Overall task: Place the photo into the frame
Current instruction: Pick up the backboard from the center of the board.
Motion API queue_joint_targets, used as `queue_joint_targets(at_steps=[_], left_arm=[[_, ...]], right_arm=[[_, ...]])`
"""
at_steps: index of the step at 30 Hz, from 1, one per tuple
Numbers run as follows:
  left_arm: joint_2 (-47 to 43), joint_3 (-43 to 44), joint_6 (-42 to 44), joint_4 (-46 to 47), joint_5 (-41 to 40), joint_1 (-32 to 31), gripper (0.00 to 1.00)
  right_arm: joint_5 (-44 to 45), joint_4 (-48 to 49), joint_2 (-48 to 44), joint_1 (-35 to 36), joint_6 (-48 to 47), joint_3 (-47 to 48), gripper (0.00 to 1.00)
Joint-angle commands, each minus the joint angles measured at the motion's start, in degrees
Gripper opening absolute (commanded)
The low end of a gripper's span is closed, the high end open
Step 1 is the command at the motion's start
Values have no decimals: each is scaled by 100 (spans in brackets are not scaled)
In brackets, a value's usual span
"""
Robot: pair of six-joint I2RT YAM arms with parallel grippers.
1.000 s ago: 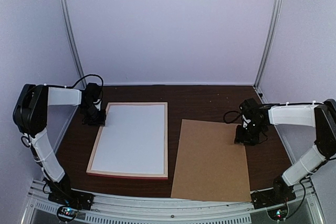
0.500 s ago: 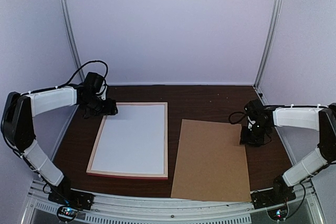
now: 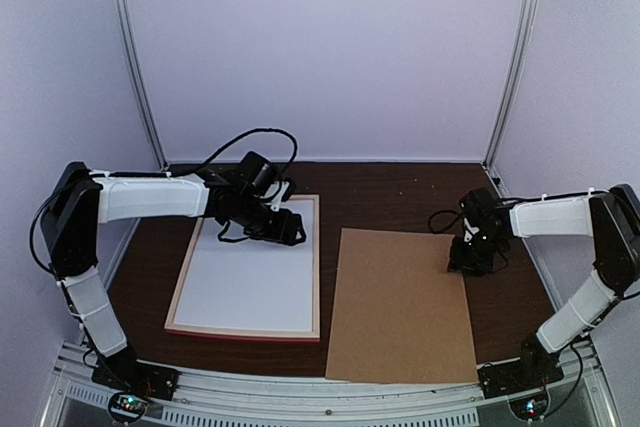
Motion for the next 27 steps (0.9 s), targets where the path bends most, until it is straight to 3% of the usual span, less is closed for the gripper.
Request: queue_joint_targets(at_steps=[1,10,27], left_arm=[[694,914,68,-62,218,-462,73],[2002,2351,350,-818,295,-1008,73],[2847,3129,195,-1605,-108,-1014,73]], right_arm=[[-360,426,461,-44,43,132,38],[-393,424,748,-68,-74,506,38],[-524,362,577,-71,-109,488,43]])
